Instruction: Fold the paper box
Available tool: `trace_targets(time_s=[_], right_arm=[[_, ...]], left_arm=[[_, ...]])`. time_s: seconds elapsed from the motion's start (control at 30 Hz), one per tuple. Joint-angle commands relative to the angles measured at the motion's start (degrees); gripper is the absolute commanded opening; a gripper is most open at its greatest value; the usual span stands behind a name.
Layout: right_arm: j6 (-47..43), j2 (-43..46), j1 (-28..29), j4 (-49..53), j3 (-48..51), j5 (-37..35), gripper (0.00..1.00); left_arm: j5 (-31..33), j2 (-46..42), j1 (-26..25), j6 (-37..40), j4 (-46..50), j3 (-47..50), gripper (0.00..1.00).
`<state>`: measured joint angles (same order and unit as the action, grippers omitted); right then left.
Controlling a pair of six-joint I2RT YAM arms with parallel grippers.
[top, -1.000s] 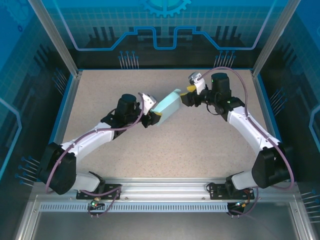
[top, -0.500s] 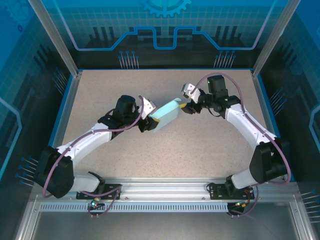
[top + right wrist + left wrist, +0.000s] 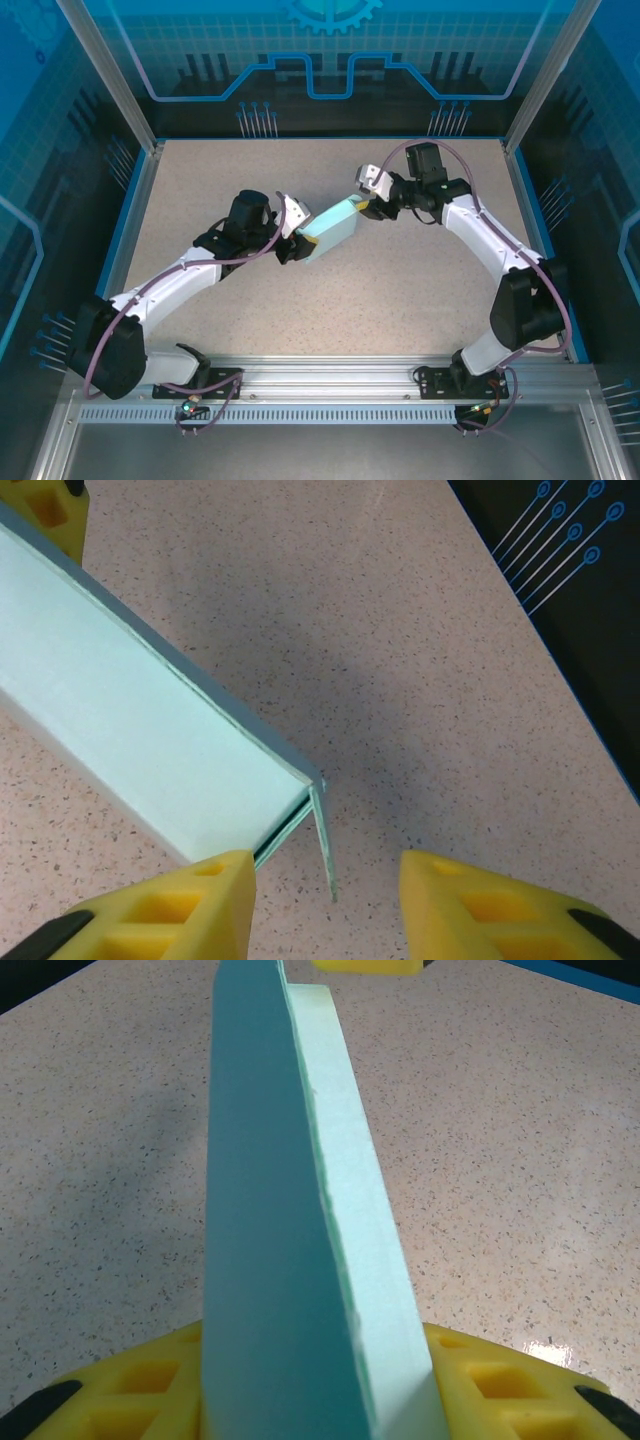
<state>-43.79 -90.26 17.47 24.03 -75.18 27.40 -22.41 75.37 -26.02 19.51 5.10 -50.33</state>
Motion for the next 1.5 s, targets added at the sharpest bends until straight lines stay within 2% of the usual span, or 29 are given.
trace_targets(time_s=[0.0, 0.37, 0.5, 0.8, 1.03, 1.3, 1.47], right_arm=[[-1.10, -0.46, 0.71, 1.64, -2.29, -0.60, 0.40], [-0.93, -2.63, 2.33, 5.53, -5.30, 0.15, 0.17], [1.92, -2.79, 3.42, 6.83, -6.64, -1.90, 0.09], [20.54, -3.95, 5.83, 11.89, -11.53, -8.64, 0.09], [30.44, -3.50, 7.49, 13.76, -12.48, -13.00, 0.08], [37.46, -5.34, 8.41, 17.20, -16.43, -14.57, 0.08], [38.35, -6.10, 8.90, 18.37, -17.44, -17.30, 0.08]], left_arm=[[-1.85, -1.50, 0.27, 0.63, -0.97, 0.45, 0.31], [-1.99, -1.28, 0.25, 0.35, -1.32, 0.47, 0.31], [-0.96, -1.02, 0.24, 0.44, -1.63, 0.56, 0.31], [1.47, 2.13, 0.18, 0.56, -1.23, -0.72, 0.31], [2.53, 3.09, 0.23, -0.17, -2.06, -0.92, 0.31], [3.16, 3.09, 0.26, -0.19, -2.29, -0.74, 0.31], [3.19, 2.73, 0.19, -0.17, -2.48, -0.59, 0.31]])
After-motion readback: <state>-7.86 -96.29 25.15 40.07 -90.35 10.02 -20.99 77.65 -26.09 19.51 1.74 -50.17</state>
